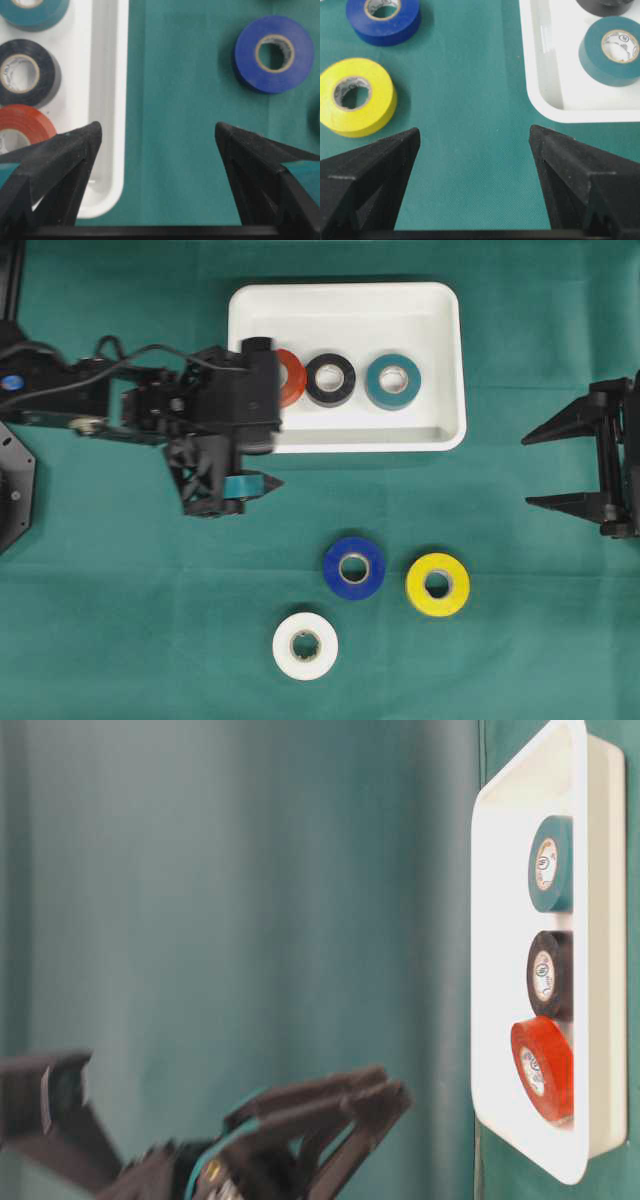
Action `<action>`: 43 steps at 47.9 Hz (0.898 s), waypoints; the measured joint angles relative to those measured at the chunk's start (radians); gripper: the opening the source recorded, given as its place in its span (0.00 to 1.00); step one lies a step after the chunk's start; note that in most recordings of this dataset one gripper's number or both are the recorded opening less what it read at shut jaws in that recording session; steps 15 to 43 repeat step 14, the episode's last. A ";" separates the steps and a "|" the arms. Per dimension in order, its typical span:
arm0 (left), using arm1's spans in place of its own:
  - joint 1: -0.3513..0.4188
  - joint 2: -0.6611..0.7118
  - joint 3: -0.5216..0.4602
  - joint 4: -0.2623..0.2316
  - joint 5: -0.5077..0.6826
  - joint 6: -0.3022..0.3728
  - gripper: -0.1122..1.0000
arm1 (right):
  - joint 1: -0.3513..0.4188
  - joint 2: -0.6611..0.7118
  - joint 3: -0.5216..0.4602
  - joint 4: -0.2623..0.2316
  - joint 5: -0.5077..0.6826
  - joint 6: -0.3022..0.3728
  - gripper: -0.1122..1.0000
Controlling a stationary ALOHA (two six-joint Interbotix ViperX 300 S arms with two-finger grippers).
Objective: Pick up the tape from a random location and place it into the white case.
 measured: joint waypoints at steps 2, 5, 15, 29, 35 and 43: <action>0.000 -0.028 0.020 0.000 -0.023 0.000 0.98 | -0.002 0.000 -0.002 -0.002 0.000 0.000 0.86; 0.000 -0.063 0.049 0.000 -0.052 0.000 0.98 | -0.002 0.000 -0.002 -0.002 0.000 0.000 0.86; 0.000 -0.195 0.160 0.000 -0.144 0.000 0.98 | -0.002 0.000 0.000 -0.002 0.000 0.000 0.86; 0.000 -0.195 0.160 0.000 -0.144 0.000 0.98 | -0.002 0.000 0.000 -0.002 0.000 0.000 0.86; 0.000 -0.195 0.160 0.000 -0.144 0.000 0.98 | -0.002 0.000 0.000 -0.002 0.000 0.000 0.86; 0.000 -0.195 0.160 0.000 -0.144 0.000 0.98 | -0.002 0.000 0.000 -0.002 0.000 0.000 0.86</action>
